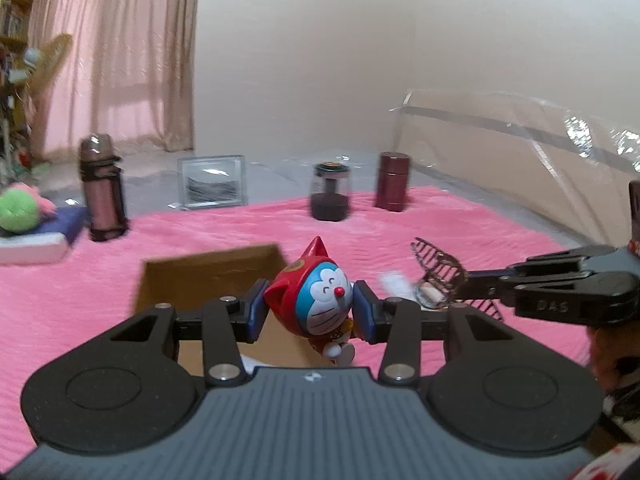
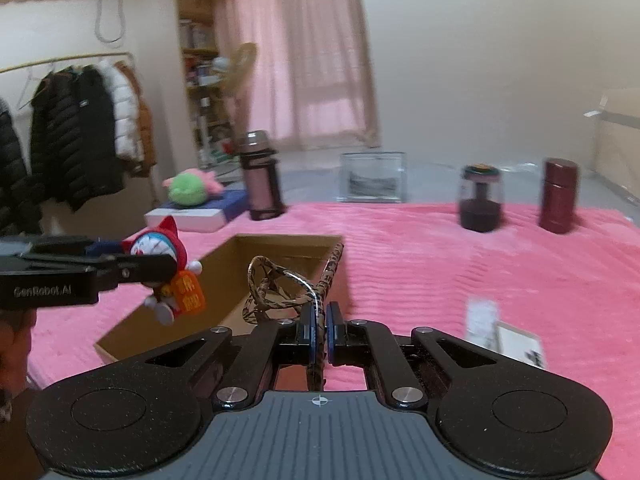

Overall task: Organize rigid objects
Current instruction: 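Carry the cat figure and keychain over the box with both grippers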

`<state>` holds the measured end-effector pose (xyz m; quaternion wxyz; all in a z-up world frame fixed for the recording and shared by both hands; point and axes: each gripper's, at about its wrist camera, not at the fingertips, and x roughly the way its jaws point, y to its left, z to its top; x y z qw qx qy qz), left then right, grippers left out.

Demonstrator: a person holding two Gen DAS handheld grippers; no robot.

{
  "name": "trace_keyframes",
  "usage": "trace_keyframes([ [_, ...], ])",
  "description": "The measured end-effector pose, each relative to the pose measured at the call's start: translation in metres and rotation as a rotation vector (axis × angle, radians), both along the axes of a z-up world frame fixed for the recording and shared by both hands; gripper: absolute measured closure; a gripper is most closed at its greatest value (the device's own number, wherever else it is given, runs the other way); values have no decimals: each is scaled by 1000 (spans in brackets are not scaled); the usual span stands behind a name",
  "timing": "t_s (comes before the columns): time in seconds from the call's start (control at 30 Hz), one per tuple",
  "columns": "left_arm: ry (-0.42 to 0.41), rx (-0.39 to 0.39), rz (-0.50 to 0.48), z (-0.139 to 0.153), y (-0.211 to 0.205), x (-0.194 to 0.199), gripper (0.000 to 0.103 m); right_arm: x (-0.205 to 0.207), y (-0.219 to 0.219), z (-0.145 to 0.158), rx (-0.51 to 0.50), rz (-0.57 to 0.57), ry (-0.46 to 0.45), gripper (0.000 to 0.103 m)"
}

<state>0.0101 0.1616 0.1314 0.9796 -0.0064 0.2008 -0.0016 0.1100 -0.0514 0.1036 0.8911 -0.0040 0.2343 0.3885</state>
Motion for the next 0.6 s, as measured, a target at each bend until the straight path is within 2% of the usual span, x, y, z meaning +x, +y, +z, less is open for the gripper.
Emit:
trace_keyframes([
  [0.17,33,58,29,2,39,4,63,6,44,-2,-26,80,-1,102],
  [0.4,130,48,15,-16,79,24,63,10,92,-16,-91,170,3,102],
  [0.6,202,91,-14,-33,94,50,63,25,120,-31,-151,206,24,102],
])
